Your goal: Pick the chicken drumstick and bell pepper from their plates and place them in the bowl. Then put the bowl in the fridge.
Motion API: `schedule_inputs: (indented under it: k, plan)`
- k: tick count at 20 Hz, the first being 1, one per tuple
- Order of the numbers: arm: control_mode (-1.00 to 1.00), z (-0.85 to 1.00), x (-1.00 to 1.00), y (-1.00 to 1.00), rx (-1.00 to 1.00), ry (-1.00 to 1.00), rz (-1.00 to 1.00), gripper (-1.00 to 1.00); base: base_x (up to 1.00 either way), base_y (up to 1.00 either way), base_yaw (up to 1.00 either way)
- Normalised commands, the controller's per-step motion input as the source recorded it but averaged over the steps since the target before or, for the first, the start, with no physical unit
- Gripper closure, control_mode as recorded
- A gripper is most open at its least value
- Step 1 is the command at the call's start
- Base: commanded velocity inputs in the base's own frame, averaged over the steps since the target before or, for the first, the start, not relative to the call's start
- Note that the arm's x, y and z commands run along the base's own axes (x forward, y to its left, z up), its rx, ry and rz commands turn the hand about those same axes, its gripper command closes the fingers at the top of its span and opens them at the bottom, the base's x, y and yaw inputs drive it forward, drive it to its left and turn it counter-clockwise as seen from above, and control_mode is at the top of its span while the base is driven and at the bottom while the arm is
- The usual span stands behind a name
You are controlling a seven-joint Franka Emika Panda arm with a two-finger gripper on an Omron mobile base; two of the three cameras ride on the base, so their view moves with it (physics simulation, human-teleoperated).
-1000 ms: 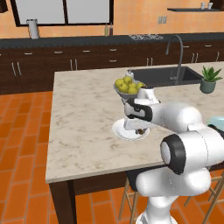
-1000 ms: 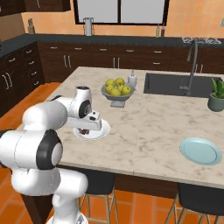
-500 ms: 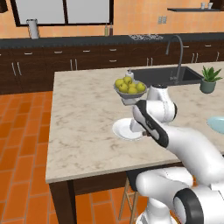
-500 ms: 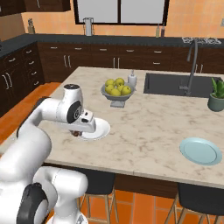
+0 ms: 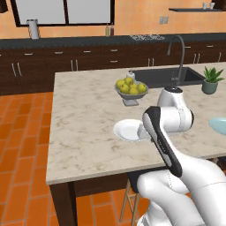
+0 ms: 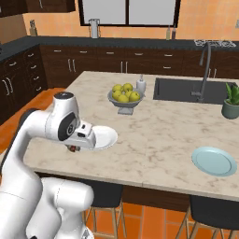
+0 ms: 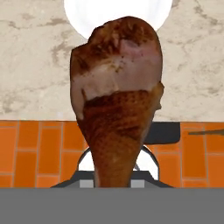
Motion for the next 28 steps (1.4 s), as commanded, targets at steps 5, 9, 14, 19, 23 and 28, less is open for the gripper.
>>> schedule_inputs:
  k: [5, 9, 14, 19, 23, 28]
  plan:
    - [1.0, 0.05, -0.05, -0.05, 0.0, 0.0, -0.01, 1.0, -0.38, -0.45, -0.02]
    - [1.0, 0.0, 0.0, 0.0, 0.0, 0.0, 0.0, 1.0, -0.69, -0.97, -0.01]
    - [1.0, 0.0, 0.0, 0.0, 0.0, 0.0, 0.0, 1.0, -0.23, -1.0, 0.0]
    - [1.0, 0.0, 0.0, 0.0, 0.0, 0.0, 0.0, 1.0, -0.33, -1.0, 0.0]
    - [1.0, 0.0, 0.0, 0.0, 0.0, 0.0, 0.0, 1.0, -0.23, -1.0, 0.0]
    - [1.0, 0.0, 0.0, 0.0, 0.0, 0.0, 0.0, 1.0, 0.34, -0.66, 0.06]
